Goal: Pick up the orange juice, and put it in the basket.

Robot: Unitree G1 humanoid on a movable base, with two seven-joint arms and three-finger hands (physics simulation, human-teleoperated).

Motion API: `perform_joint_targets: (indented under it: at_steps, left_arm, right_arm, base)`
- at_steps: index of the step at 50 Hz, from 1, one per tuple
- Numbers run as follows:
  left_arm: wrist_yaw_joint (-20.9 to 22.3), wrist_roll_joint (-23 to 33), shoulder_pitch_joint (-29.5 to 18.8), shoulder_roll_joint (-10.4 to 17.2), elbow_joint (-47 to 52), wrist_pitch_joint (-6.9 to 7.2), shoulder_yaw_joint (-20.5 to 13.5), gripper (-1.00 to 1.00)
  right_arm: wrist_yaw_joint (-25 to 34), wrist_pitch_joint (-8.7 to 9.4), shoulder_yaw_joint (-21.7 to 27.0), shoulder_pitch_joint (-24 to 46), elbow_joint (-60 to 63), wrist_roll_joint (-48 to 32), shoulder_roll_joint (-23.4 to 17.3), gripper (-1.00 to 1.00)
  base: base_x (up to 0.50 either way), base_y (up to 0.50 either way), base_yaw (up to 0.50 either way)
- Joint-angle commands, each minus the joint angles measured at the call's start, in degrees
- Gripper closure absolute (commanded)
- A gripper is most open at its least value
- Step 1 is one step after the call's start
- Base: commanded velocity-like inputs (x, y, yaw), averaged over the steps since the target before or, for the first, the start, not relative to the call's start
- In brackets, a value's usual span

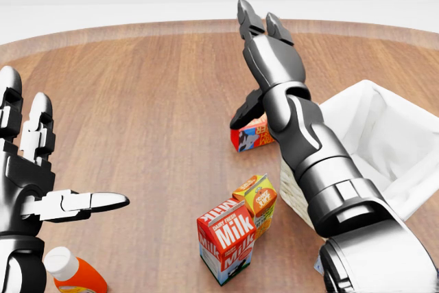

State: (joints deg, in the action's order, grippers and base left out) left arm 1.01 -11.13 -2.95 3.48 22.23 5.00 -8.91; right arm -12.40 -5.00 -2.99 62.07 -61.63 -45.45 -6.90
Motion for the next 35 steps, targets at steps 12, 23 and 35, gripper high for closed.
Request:
perform_joint_targets:
  at_steps: [12,23,35]
  left_arm:
    - [-0.14,-0.13,-0.08,-0.03,0.25,0.0,-0.02,-1.0]
    - [-0.13,-0.2,-0.12,0.03,0.21,0.0,-0.05,-1.0]
    - [-0.11,-0.23,-0.18,0.03,0.03,0.0,-0.09,-1.0]
  right_arm:
    - [4.17,0.34,-0.48,13.79,-16.09,-16.18,0.77,-1.0]
    - [8.31,2.63,-0.22,12.79,-16.81,-22.49,2.49,-1.0]
    - [11.14,3.27,0.68,12.78,-17.03,-25.09,2.45,-1.0]
  base:
    - [0.0,0.0,0.0]
    - [0.0,0.0,0.0]
    - [0.0,0.0,0.0]
